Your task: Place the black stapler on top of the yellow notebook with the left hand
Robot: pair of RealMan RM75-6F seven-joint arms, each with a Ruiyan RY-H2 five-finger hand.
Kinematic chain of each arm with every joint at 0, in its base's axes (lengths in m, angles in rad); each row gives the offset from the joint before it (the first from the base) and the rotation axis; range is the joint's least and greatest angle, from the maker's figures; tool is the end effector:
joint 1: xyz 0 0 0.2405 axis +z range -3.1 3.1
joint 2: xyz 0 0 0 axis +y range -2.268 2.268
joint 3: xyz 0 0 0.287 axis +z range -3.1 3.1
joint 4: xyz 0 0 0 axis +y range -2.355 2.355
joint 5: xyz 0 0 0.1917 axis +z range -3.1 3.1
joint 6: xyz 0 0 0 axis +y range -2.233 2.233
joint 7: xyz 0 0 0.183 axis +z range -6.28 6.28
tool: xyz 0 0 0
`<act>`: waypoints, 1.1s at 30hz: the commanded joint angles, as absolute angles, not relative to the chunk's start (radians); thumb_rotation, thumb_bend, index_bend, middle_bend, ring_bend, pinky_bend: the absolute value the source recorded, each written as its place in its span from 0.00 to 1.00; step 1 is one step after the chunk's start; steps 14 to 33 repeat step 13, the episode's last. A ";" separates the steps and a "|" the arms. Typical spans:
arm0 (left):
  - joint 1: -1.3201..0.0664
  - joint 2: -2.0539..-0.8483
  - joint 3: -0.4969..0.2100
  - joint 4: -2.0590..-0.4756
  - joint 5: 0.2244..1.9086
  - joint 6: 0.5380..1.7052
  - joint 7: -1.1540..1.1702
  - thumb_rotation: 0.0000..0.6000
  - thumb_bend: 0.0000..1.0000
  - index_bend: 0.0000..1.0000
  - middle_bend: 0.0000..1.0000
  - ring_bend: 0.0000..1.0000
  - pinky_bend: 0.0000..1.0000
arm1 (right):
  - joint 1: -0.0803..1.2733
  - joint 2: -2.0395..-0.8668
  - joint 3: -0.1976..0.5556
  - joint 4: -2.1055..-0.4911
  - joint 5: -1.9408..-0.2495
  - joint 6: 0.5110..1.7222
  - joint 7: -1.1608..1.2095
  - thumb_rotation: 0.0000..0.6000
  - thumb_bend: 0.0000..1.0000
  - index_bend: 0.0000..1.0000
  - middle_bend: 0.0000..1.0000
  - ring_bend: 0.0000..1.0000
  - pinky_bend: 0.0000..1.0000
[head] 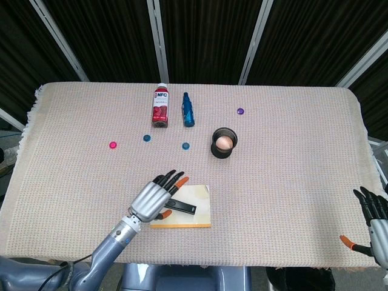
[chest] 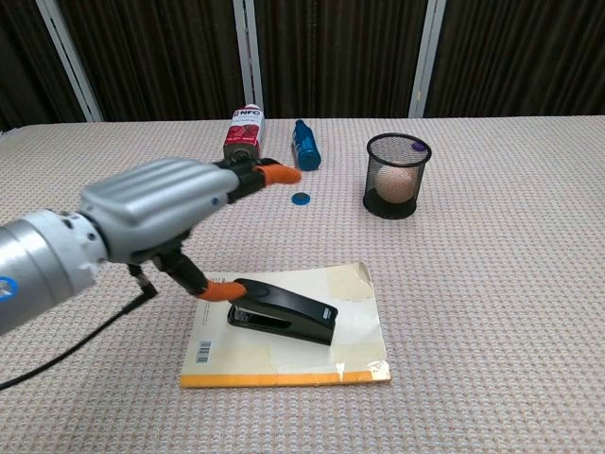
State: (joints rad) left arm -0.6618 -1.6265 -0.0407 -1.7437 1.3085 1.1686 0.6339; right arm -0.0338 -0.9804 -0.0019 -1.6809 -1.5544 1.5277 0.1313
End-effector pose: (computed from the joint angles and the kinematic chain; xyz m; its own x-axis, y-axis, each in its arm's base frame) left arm -0.1063 0.3026 -0.0350 0.5043 0.1454 0.8512 0.7422 -0.5769 -0.3412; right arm -0.3395 -0.1711 0.2244 0.3392 -0.0539 0.9392 -0.9381 0.0541 0.3420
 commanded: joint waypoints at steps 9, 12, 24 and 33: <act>-0.335 -1.407 0.081 -1.646 1.407 1.588 0.623 1.00 0.23 0.00 0.00 0.00 0.10 | -0.031 -0.998 -0.002 -1.690 -1.561 1.528 0.086 1.00 0.06 0.00 0.00 0.00 0.00; -0.328 -1.397 0.064 -1.650 1.388 1.567 0.620 1.00 0.23 0.00 0.00 0.00 0.10 | -0.030 -1.003 -0.006 -1.689 -1.572 1.529 0.075 1.00 0.06 0.00 0.00 0.00 0.00; -0.326 -1.395 0.062 -1.652 1.390 1.564 0.619 1.00 0.23 0.00 0.00 0.00 0.10 | -0.030 -1.004 -0.006 -1.689 -1.574 1.530 0.073 1.00 0.06 0.00 0.00 0.00 0.00; -0.326 -1.395 0.062 -1.652 1.390 1.564 0.619 1.00 0.23 0.00 0.00 0.00 0.10 | -0.030 -1.004 -0.006 -1.689 -1.574 1.530 0.073 1.00 0.06 0.00 0.00 0.00 0.00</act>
